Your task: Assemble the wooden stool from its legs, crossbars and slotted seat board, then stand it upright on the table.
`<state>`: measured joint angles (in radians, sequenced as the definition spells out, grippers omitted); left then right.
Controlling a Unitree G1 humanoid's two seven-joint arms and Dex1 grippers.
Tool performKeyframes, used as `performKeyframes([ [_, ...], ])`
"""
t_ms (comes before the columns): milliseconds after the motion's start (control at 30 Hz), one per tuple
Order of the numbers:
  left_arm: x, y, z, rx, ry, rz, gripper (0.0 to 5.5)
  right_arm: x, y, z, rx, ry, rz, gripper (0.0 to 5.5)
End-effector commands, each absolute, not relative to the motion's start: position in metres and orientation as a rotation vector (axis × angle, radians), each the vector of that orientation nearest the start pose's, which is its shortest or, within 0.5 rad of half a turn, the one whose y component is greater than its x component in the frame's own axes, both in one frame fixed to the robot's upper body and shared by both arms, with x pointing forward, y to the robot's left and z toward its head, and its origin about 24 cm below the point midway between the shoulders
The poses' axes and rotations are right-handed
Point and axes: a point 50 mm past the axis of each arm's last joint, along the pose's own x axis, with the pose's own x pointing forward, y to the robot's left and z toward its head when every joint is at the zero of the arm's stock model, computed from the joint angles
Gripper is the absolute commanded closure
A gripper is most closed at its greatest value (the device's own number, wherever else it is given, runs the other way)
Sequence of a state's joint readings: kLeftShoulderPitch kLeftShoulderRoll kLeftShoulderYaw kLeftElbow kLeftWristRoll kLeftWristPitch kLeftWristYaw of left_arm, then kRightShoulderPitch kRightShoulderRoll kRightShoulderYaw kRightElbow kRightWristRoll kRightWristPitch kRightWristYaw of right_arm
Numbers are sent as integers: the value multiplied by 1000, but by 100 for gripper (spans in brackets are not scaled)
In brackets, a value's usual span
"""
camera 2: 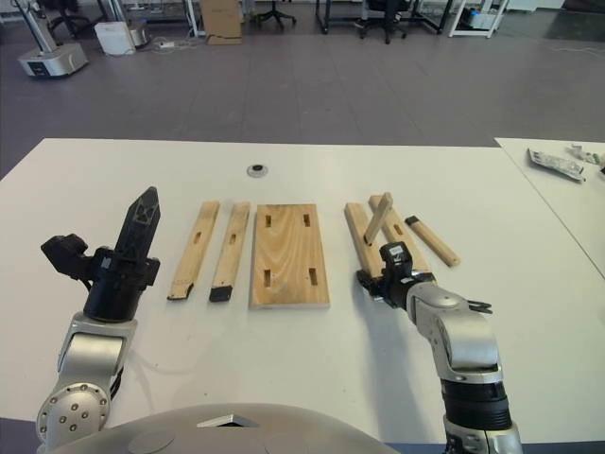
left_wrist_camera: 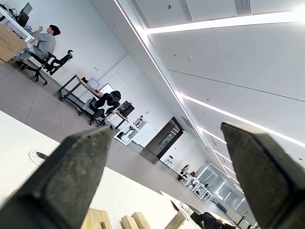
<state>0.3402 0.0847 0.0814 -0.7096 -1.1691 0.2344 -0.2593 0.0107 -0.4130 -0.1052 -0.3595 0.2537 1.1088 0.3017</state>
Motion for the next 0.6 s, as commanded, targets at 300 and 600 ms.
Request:
performKeyframes([
  [300, 203, 186, 140, -786, -174, -517, 137, 269, -211, 96, 85, 451, 325, 343],
  [600, 250, 192, 204, -669, -92, -959, 137, 293, -170, 206, 422, 127, 986, 343],
])
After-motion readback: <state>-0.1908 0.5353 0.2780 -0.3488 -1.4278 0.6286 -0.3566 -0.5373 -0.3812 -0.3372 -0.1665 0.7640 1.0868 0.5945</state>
